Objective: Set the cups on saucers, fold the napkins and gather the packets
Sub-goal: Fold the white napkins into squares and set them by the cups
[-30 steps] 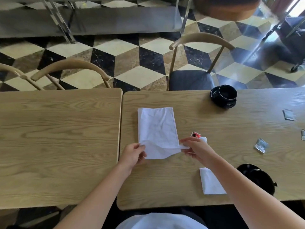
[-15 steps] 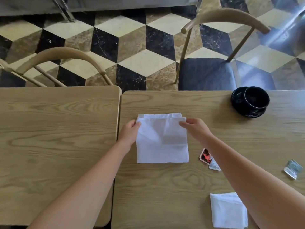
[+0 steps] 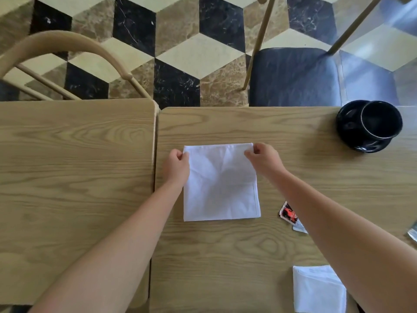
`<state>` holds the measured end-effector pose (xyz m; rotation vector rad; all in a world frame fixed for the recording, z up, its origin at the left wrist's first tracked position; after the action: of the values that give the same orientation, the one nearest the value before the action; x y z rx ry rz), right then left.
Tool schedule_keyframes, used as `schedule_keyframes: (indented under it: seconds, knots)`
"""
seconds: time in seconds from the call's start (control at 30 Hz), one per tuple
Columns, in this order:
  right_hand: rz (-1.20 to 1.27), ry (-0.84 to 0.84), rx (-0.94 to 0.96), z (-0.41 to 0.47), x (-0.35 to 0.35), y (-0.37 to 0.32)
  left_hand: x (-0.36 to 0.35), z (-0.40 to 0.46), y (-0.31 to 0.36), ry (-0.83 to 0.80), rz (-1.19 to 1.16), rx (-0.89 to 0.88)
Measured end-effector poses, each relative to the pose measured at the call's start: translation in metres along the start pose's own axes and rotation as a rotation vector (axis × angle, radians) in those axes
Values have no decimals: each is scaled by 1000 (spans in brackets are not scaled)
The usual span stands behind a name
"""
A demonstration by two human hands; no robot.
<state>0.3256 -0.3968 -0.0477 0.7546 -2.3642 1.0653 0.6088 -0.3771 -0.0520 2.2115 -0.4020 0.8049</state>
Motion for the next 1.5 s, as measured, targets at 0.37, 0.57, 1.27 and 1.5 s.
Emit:
schedule_keyframes:
  seconds: [0.37, 0.57, 1.27, 1.5]
  knots:
    - [-336, 161, 312, -8, 5, -25, -12, -91, -51, -203, -576, 431]
    - [-611, -59, 398, 5, -16, -51, -96, -220, -71, -646, -1099, 1031]
    - [410, -427, -256, -163, -6, 10, 1, -219, -78, -662, -965, 517]
    - [435, -456, -301, -220, 9, 6, 58, -210, -62, -667, -891, 444]
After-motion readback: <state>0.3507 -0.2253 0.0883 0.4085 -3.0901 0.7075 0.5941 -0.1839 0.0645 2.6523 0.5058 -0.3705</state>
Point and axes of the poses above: each hand's wrist, its own z-axis towards the middle knuckle, its own x-axis out of the back of the hand, y = z × x, the point moved 7 cm from there along z, towards the middle knuckle, and after that the axes turned 2 degrees about -y, right-handed, at the moved point
